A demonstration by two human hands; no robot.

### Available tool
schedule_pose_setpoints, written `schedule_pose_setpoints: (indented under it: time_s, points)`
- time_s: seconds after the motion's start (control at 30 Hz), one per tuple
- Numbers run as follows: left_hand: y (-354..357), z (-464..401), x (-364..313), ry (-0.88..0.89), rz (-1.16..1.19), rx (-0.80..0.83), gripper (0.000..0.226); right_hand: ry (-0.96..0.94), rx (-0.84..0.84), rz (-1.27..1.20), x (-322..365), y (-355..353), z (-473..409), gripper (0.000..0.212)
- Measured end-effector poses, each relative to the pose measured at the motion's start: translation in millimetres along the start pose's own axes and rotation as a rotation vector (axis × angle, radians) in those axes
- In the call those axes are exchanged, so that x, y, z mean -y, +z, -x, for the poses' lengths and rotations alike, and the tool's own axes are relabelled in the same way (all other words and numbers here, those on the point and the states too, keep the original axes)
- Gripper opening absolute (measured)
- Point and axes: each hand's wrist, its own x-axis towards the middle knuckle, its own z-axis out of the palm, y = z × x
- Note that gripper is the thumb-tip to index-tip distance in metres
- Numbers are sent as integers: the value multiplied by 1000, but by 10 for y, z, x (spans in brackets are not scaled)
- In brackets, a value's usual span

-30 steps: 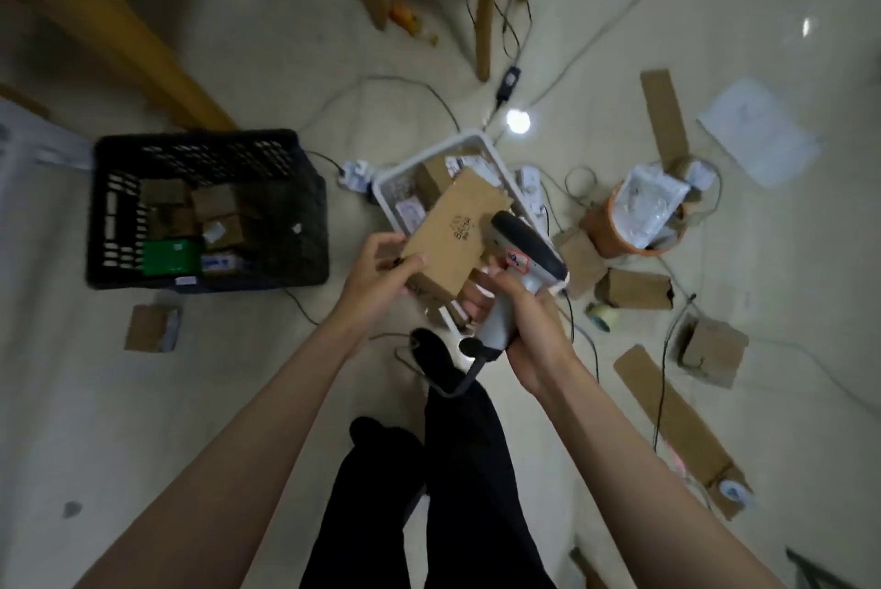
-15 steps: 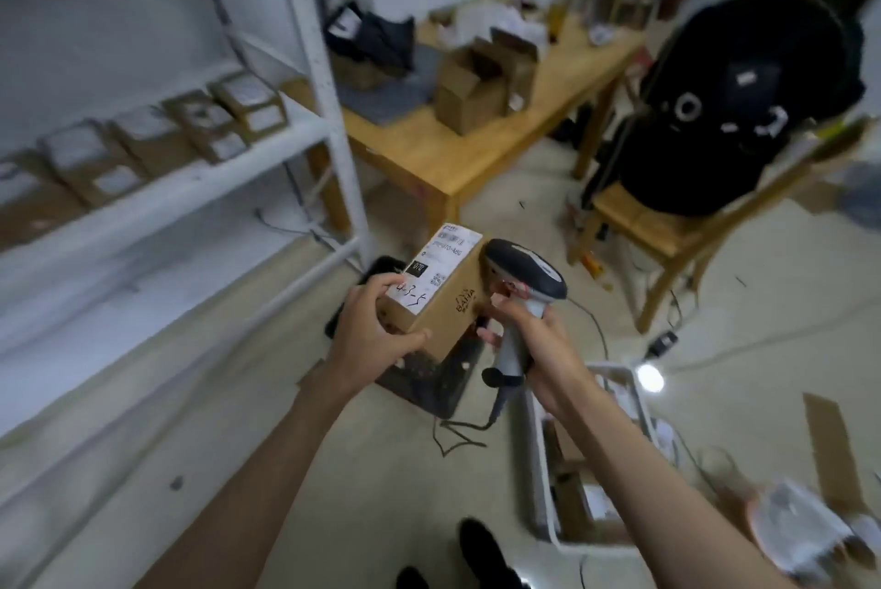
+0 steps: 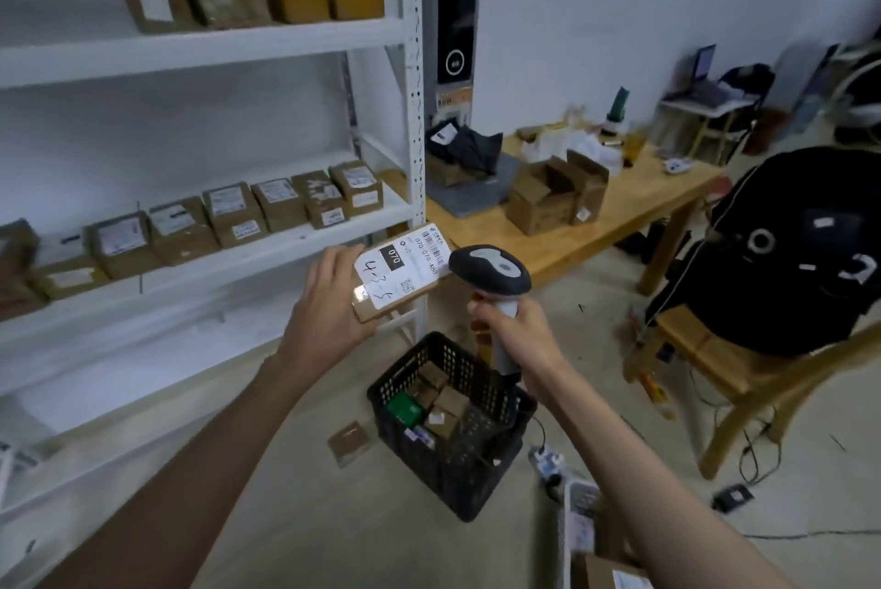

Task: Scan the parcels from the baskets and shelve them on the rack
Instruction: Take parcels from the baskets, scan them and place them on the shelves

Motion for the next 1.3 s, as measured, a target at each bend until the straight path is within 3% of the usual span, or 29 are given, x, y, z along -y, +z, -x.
schedule_pose_setpoints:
  time_s: [0.27, 0.47, 0.73, 1.3]
  points:
    - [-76, -314, -80, 71, -205, 26, 107, -168, 16, 245, 115, -284, -78, 13]
    - [-207, -541, -91, 200, -375, 81, 106, -413, 98, 637, 242, -419, -167, 16]
    - [-332, -750, -31, 361, -533, 43, 101, -523, 199, 1021, 372, -489, -179, 29]
    - [-505, -722, -168, 354, -570, -36, 87, -622, 231, 1065, 528, -464, -368, 25]
